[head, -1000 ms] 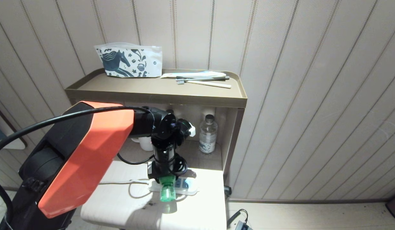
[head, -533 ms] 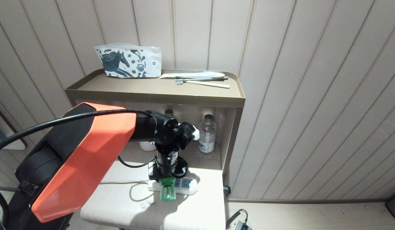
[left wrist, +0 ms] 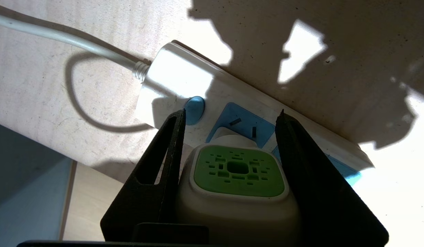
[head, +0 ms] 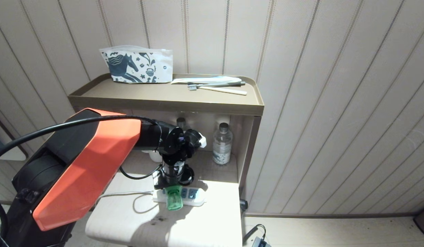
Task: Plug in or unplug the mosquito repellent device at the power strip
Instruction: Insert the plug into the socket
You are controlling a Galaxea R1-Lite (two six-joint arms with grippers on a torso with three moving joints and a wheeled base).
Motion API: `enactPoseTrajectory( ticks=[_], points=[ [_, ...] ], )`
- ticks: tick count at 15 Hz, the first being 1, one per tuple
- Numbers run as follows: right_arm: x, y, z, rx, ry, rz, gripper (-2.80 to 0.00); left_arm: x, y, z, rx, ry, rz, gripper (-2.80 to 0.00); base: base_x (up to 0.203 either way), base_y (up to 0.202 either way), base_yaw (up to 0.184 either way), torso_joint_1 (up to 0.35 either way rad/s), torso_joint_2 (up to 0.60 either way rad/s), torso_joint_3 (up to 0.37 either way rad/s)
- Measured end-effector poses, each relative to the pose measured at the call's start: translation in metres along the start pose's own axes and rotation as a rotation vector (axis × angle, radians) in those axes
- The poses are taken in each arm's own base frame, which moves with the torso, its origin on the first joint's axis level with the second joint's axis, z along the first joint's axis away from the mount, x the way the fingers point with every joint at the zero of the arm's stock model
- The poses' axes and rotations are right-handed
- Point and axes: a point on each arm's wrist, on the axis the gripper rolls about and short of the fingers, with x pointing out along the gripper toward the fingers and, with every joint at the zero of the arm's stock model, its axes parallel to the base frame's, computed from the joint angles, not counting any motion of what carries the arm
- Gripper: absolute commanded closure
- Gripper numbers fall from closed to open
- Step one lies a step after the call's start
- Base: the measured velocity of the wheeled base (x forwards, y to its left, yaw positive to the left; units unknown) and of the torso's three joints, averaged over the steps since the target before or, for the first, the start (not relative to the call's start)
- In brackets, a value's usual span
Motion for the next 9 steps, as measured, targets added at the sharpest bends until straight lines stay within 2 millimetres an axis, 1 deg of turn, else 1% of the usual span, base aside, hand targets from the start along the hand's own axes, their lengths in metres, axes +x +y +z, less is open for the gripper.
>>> enactPoseTrajectory(
  ticks=[6, 7, 9],
  points=[
    [0.0, 0.0, 0.0, 0.0, 0.0, 0.001, 0.0, -0.003, 0.007, -0.001, -0.008, 0.002, 0.008, 0.0, 0.0, 0.0, 0.0, 0.0, 0.0, 0.0],
    [0.0, 0.0, 0.0, 0.0, 0.0, 0.0, 0.0, -0.005, 0.009, -0.001, -0.007, -0.001, 0.002, -2.8, 0.0, 0.0, 0.0, 0.0, 0.0, 0.0],
    [0.0, 0.0, 0.0, 0.0, 0.0, 0.0, 0.0, -0.009, 0.011, -0.001, -0.006, -0.005, -0.003, -2.8, 0.0, 0.0, 0.0, 0.0, 0.0, 0.0]
  ],
)
